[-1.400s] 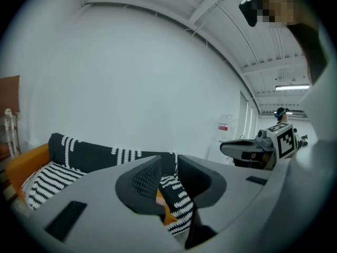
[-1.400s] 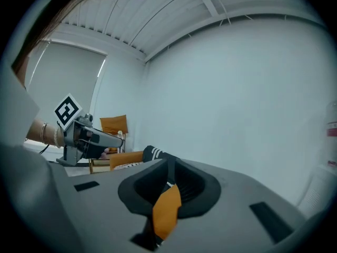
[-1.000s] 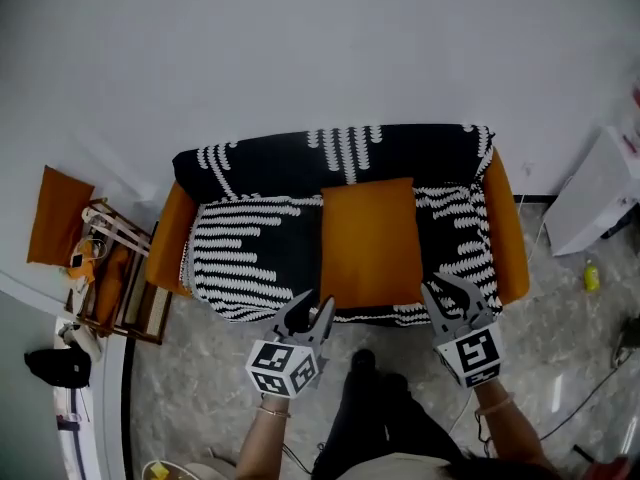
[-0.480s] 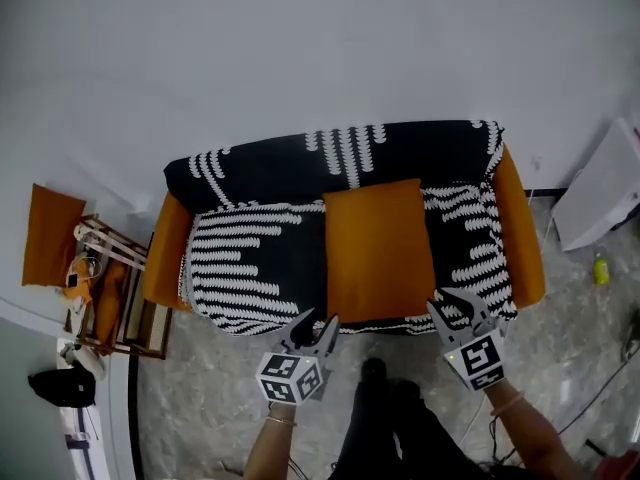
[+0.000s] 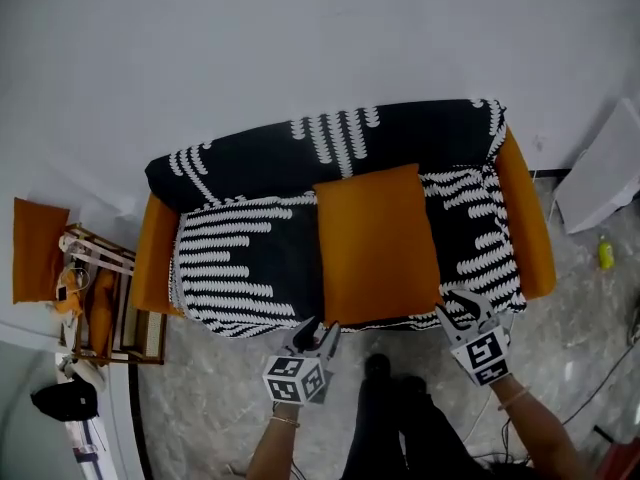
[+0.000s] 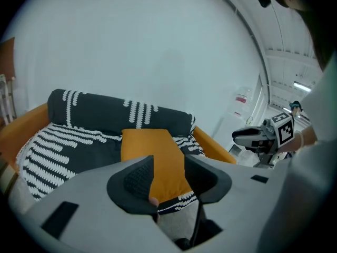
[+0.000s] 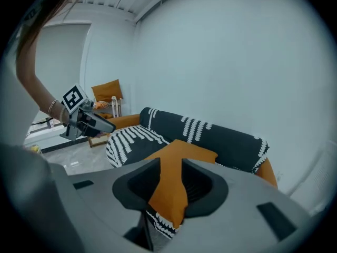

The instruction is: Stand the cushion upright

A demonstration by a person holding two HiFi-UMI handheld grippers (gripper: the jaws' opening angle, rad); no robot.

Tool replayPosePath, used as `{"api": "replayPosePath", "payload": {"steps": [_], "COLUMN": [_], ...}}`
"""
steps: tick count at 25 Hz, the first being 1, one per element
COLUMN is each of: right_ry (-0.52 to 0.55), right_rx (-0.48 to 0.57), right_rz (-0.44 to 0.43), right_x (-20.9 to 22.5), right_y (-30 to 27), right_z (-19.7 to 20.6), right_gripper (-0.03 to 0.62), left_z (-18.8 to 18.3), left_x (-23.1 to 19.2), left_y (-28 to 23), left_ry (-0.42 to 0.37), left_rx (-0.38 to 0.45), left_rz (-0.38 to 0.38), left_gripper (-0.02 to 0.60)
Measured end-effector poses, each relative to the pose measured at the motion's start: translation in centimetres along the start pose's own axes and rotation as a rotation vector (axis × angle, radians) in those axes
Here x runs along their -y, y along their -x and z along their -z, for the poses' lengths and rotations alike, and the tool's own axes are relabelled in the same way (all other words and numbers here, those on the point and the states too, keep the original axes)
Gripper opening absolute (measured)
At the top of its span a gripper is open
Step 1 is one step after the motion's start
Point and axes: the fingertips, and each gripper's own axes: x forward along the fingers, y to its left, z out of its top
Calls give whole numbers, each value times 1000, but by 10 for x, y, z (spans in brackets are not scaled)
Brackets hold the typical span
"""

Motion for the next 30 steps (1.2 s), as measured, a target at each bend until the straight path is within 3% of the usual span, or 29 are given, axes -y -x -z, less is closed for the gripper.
{"api": "replayPosePath", "payload": {"steps": [19, 30], "right_ry": [27, 29], "right_rx": [-195, -289], "right_rz": [-35, -37], "right_x": [7, 6], "right_y": [-87, -128], "right_z": [128, 196], "right_gripper": [170, 183], "left_z": [102, 155], "left_x": [-84, -127], "left_y": [-75, -106], "left_ry": [19, 41], "left_rx": [-205, -278], "left_rz": [-35, -47], "left_gripper": [210, 216]}}
